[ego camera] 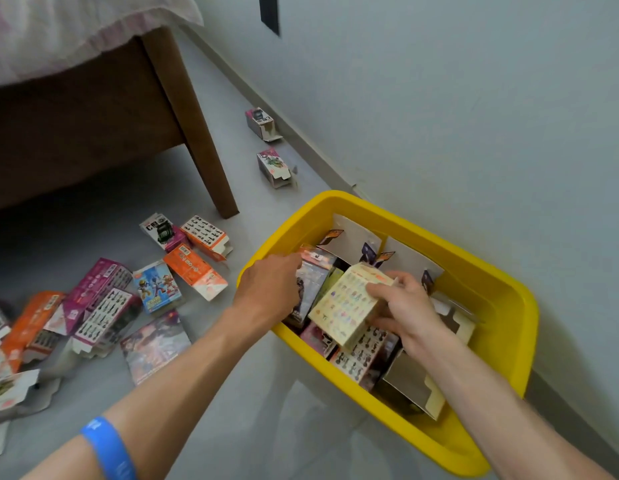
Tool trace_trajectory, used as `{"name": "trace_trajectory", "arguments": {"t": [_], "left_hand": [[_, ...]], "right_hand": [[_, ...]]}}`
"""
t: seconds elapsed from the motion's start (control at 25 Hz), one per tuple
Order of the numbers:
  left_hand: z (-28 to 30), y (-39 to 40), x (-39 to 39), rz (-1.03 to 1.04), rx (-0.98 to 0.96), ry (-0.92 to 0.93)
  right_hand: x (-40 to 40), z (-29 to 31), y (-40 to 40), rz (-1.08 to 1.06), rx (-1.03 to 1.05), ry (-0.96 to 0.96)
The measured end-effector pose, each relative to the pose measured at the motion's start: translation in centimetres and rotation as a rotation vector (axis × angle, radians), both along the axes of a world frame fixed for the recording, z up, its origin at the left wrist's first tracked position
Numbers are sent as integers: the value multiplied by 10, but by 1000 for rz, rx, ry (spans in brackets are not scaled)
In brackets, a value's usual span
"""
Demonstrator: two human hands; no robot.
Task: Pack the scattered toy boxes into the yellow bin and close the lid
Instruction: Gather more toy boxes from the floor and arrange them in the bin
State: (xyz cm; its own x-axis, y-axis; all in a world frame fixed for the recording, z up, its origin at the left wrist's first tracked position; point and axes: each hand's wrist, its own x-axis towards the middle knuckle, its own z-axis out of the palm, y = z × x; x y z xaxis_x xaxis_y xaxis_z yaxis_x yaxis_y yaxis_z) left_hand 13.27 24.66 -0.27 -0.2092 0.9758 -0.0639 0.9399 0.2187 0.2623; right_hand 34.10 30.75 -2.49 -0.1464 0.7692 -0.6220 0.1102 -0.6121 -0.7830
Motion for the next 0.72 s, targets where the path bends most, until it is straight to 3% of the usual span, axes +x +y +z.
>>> {"name": "trace_trajectory", "arguments": {"t": [0.08, 0.16, 0.24, 0.28, 0.48, 0.56, 0.72], "left_hand": [[-1, -3, -6, -221, 34, -68], [2, -4, -8, -452, -87, -69], [4, -3, -10, -479, -206, -4], [6, -4, -13, -465, -212, 19], [16, -23, -38, -558, -325, -139], [21, -29, -42, -611, -369, -43], [14, -34, -37, -588, -282, 141]], "right_hand": [[-3, -5, -3, 72, 40, -31], [-5, -10, -5, 305, 211, -222], [-5, -17, -5, 557, 461, -537], [-5, -18, -4, 607, 522, -607], [-1, -12, -4, 554, 674, -667], [4, -2, -9, 503, 703, -661], [7, 20, -23, 543, 693, -573]]}}
